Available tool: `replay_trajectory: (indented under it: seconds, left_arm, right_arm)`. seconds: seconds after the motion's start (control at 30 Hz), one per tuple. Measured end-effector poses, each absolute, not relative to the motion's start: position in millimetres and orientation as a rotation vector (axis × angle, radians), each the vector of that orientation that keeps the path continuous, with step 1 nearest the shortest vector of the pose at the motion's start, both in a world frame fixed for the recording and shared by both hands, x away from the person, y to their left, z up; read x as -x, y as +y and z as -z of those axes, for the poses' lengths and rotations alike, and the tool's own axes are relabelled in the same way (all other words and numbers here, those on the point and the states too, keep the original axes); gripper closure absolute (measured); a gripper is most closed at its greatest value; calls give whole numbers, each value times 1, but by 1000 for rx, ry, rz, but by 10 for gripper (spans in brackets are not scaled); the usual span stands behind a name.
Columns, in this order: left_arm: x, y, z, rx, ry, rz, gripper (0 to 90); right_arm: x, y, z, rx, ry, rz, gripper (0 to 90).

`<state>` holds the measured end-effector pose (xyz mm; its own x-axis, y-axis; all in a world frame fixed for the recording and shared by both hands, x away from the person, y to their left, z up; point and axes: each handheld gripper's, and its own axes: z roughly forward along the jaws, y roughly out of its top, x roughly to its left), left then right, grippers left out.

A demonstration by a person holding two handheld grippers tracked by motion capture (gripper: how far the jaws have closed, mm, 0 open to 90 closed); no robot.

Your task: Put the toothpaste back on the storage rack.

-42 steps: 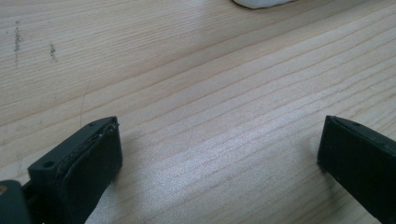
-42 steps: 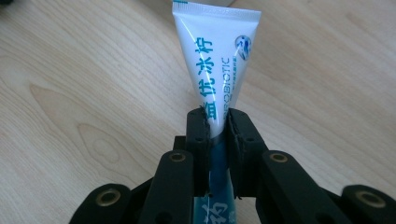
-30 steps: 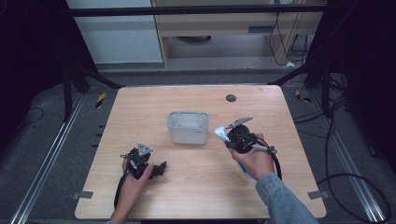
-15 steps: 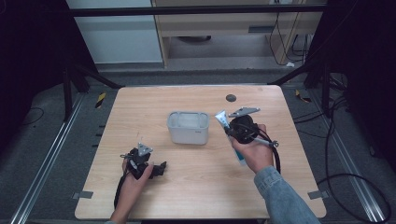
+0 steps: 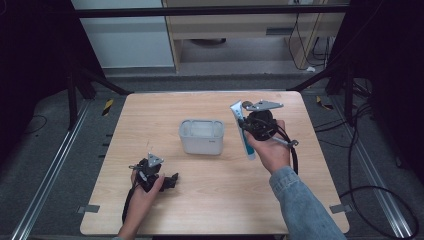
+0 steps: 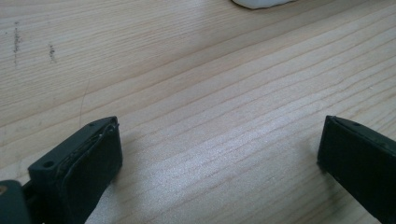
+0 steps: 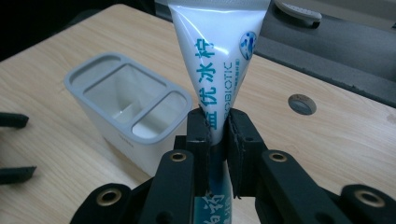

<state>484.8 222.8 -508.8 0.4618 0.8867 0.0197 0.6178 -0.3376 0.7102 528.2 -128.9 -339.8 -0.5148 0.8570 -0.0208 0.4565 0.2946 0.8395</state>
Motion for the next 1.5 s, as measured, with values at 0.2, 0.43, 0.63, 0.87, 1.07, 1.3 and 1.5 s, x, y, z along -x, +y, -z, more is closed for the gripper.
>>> replay_trajectory:
  seconds: [0.2,0.43,0.63,0.87,1.07,1.3,1.5]
  left_arm:
    - [-485,223,509,-2073,1248,-544,0]
    - [-483,222,509,-2071,1244,-543,0]
    - [-485,220,509,-2068,1251,-548,0]
    - [-484,220,509,-2073,1245,-545,0]
    - [-483,220,509,-2075,1240,-542,0]
    - [-483,220,509,-2075,1239,-542,0]
    - [-483,220,509,-2076,1239,-542,0]
  right_arm:
    - [-534,-126,332,-1166,2054,-1158,805]
    - [-542,-117,318,-1118,2031,-1161,805]
    - [-550,-112,305,-1098,1998,-1191,805]
    - [-559,-101,295,-1082,1965,-1199,805]
    - [-564,-98,289,-1080,1956,-1201,805]
    - [-563,-96,280,-1079,1924,-1234,805]
    - [-560,-88,272,-1064,1901,-1245,806]
